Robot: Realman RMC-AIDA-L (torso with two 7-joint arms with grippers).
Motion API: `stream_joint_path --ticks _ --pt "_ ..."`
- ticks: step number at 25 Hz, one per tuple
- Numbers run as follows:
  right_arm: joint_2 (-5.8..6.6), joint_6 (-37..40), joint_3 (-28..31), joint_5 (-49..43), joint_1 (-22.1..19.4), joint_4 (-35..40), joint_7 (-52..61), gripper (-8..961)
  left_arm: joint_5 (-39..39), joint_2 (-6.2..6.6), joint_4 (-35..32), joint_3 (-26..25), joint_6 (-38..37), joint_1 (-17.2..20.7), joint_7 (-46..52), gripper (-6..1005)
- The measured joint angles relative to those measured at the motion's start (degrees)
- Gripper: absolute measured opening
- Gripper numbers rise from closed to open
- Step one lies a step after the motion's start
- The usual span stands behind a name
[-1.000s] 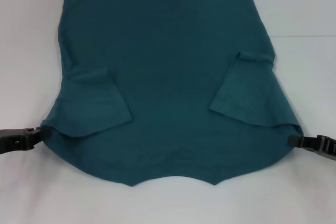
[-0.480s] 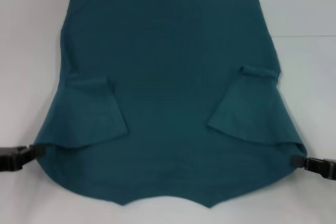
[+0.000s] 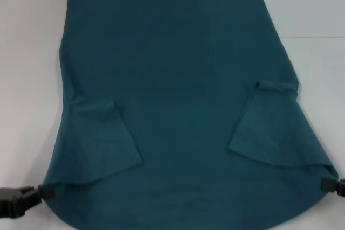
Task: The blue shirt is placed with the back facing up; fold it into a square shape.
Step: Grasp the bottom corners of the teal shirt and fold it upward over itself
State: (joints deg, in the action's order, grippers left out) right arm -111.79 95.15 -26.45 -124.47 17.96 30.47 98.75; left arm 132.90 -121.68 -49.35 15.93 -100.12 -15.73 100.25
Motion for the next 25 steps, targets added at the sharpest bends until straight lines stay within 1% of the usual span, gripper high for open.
stream_joint_path --ticks 2,5,8,11,12,15,17,20,24,25 --pt "0.31 1.2 0.0 -1.1 -0.5 0.0 -1.5 30 0.0 -0.44 0.1 -0.4 -1.5 1.2 -0.6 21" --pt "0.54 1.7 0.4 -3.1 -1.1 0.4 -2.0 30 0.1 -0.74 0.3 -1.0 -2.7 2.3 -1.5 21" --pt "0.69 3.1 0.8 -3.4 -1.8 0.6 -2.7 30 0.1 -0.84 0.3 -1.9 -4.8 3.4 -2.1 20" --pt "1.1 5.2 1.3 -3.4 -2.4 0.7 -3.3 30 0.3 -0.84 0.2 -3.2 -6.9 4.0 -2.8 20" --pt "1.24 5.7 1.3 -3.4 -2.7 0.7 -3.4 30 0.6 -0.79 0.1 -4.6 -8.5 4.4 -3.5 20" --pt "1.61 7.3 1.9 -3.5 -3.6 0.8 -4.1 30 0.7 -0.67 0.0 -5.6 -9.7 4.8 -3.7 20" --pt "1.98 9.2 3.3 -3.5 -4.5 0.9 -4.8 30 0.8 -0.59 -0.1 -6.3 -10.8 5.3 -3.7 20" --pt "2.18 10.9 4.2 -3.5 -4.9 1.8 -4.7 30 0.8 -0.54 -0.5 -7.5 -12.4 5.7 -3.8 20" --pt "2.21 11.0 6.2 -3.2 -4.2 2.6 -4.3 30 0.7 -0.18 -0.6 -9.2 -13.3 5.0 -3.8 20" --pt "2.23 10.6 7.3 -3.2 -3.6 2.7 -4.3 30 0.4 0.25 -0.5 -10.5 -13.3 3.9 -3.6 20"
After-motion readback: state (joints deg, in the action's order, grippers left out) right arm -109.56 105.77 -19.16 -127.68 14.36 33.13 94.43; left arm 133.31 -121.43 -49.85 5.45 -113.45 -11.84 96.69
